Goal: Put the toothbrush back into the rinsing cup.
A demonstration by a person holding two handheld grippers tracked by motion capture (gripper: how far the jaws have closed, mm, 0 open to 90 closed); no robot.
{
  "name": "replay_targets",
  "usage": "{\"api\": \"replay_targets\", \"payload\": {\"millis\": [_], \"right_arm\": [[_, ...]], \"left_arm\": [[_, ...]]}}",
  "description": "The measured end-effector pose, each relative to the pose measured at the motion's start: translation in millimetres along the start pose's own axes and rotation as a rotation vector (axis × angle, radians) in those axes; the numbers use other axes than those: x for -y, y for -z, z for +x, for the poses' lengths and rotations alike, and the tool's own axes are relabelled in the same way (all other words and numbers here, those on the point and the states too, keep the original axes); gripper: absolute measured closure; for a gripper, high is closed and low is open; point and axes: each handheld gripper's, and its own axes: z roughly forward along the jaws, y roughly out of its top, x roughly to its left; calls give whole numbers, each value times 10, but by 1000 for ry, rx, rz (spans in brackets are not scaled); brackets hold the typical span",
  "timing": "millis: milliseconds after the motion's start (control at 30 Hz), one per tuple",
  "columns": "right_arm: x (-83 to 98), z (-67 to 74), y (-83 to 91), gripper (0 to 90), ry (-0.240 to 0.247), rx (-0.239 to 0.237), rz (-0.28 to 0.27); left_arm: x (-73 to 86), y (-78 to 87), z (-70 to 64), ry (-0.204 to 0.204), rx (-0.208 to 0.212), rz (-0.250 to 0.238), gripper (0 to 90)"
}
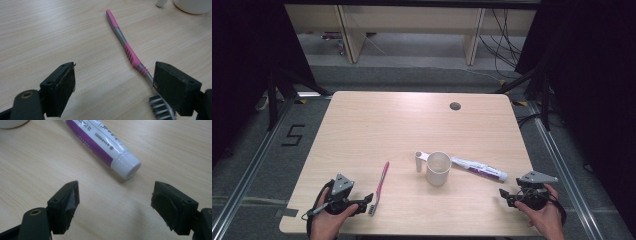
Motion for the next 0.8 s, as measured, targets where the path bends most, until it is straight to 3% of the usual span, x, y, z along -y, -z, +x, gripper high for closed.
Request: {"api": "replay_targets", "payload": {"millis": [33, 67, 100, 133, 167, 200, 400, 467, 500, 567, 600, 633, 733, 800], "right_arm": [[0, 0, 0, 229, 0, 0, 0], [-7, 19, 0, 229, -31, -9, 5], [-7, 19, 0, 229, -31, -9, 5], [-8, 9, -6, 229, -13, -10, -3], [-7, 22, 8, 229, -39, -9, 15], [-1, 9, 11, 229, -13, 7, 11], [1, 15, 0, 229, -19, 2, 7], [0, 16, 6, 231, -14, 10, 13], [0, 11, 3, 233, -11, 8, 11], [2, 10, 7, 234, -14, 12, 12], [-4, 22, 16, 235, -37, 8, 22], [3, 8, 5, 235, -11, 13, 11], [4, 10, -10, 236, -12, 4, 9], [3, -4, -28, 238, 13, -7, -5]], "left_arm": [[0, 0, 0, 0, 0, 0, 178], [-2, 4, -11, 12, -11, 3, 178], [-3, 13, 0, -2, -11, 15, 178], [0, 4, -7, 10, -10, -2, 180], [-1, 4, -7, 12, -7, -5, 182], [-4, 16, -3, -1, -9, 4, 185], [-7, 23, -20, 1, -12, -12, 243], [-9, 32, -11, -20, -9, -3, 270], [-7, 20, -34, -1, -7, -34, 290], [-8, 26, -42, 1, -13, -46, 320], [-8, 37, -34, -10, -6, -45, 346], [-9, 42, -39, -12, -9, -50, 383], [-8, 43, -54, -34, 0, -60, 479], [-9, 44, -70, -54, 3, -64, 561]]}}
